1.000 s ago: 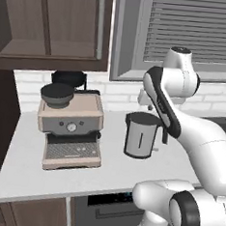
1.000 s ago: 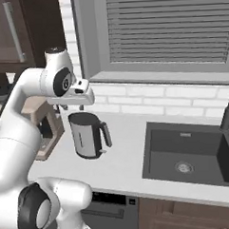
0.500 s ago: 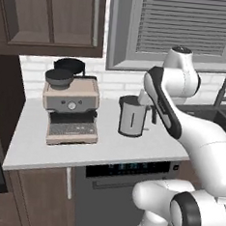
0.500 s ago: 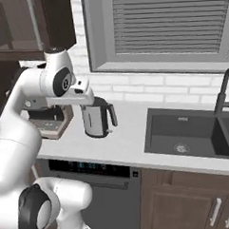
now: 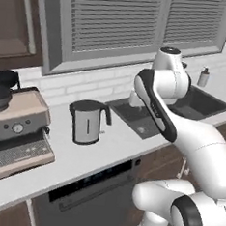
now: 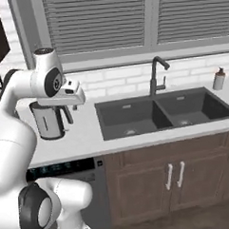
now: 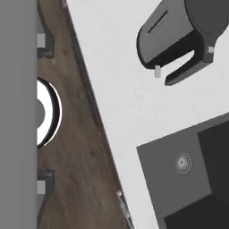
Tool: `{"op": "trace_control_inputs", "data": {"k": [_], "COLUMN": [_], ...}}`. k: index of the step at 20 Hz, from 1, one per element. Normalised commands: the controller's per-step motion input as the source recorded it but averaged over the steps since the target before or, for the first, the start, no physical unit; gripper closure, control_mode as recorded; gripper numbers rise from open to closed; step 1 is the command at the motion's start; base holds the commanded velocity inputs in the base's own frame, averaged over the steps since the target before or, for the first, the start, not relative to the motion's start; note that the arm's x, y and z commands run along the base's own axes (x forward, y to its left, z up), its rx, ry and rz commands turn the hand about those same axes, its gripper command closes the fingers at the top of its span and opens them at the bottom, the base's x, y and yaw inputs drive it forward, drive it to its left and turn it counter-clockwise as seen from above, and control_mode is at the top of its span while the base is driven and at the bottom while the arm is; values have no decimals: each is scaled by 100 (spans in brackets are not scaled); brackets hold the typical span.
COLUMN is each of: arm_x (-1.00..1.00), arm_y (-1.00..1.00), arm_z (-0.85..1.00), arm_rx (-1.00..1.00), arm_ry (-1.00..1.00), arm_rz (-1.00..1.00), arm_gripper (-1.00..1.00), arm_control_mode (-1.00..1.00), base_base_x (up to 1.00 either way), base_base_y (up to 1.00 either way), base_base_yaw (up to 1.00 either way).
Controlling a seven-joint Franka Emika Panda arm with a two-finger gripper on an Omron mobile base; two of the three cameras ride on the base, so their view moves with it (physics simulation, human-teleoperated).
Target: Navigate to the stove.
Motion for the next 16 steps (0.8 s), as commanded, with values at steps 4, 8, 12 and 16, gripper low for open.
{"op": "trace_control_inputs", "data": {"k": [4,8,12,16], "arm_x": [0,0,0,0], "arm_y": [0,0,0,0], "arm_z": [0,0,0,0], "arm_rx": [0,0,0,0], "arm_ry": [0,0,0,0], "arm_rz": [0,0,0,0], "arm_gripper": [-100,-100,-100,-100], "arm_control_mode": [100,100,100,100], "base_base_x": [0,0,0,0], "base_base_y": [-6,-10,-25,-37], "base_base_yaw": [-84,-87,-86,-81]}}
